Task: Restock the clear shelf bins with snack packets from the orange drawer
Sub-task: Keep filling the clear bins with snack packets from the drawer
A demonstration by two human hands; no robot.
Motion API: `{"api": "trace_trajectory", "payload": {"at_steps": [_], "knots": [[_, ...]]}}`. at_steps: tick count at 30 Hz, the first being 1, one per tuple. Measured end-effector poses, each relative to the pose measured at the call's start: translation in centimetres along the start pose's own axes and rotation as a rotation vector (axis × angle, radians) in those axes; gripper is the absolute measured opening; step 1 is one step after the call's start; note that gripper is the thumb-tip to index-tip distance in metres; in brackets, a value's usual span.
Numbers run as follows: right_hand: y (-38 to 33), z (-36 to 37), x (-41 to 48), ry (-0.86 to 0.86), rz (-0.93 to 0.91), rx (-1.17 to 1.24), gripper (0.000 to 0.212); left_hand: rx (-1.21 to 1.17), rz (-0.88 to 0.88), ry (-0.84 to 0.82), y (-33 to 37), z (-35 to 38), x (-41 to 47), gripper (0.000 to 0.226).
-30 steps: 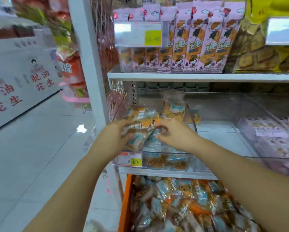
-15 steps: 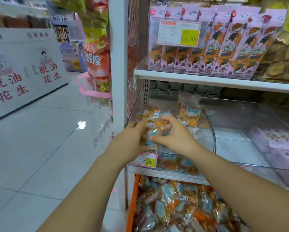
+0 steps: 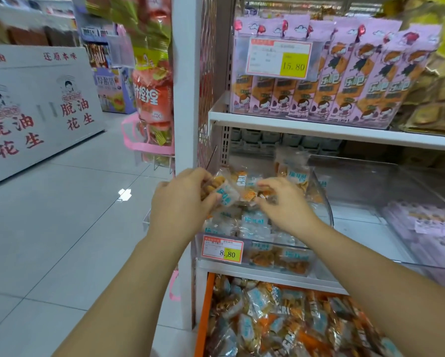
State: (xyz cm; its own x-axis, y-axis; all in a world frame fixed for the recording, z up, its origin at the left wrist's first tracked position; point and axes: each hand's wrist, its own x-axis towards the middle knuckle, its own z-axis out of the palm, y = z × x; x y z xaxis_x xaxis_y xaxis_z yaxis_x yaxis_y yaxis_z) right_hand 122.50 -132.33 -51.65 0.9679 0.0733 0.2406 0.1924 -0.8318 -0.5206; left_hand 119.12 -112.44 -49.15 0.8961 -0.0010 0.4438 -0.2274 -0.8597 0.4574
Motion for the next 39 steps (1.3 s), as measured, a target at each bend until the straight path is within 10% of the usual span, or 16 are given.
{"api": "trace_trajectory", "payload": {"at_steps": [6,23,32,35,39], "knots": [[0.5,2.0,1.9,-0.032,-0.038,-0.392,0.052,0.053,-0.018,0.06,0.0,-0.4,-0.1,0.019],[-0.2,-5.1,-5.1,0.046,-0.067,0.313,0.027,-0.291,-0.077,0.066,1.0,0.7,-1.0,0.017],[1.1,-5.5,-7.4,0.421,-0.214,0.533,0.041,-0.954,-0.382,-0.214,2.7,4.5,-0.3,0.013],[1.6,-3.9,-8.0,0.366,-0.282,0.37,0.05,-1.375,-0.575,-0.462,3.9,4.2,-0.6,0.026],[2.2,-2.4,-8.4,0.246,-0.317,0.209,0.055,-1.332,-0.411,-0.625,4.2,4.4,-1.4,0.038]]}}
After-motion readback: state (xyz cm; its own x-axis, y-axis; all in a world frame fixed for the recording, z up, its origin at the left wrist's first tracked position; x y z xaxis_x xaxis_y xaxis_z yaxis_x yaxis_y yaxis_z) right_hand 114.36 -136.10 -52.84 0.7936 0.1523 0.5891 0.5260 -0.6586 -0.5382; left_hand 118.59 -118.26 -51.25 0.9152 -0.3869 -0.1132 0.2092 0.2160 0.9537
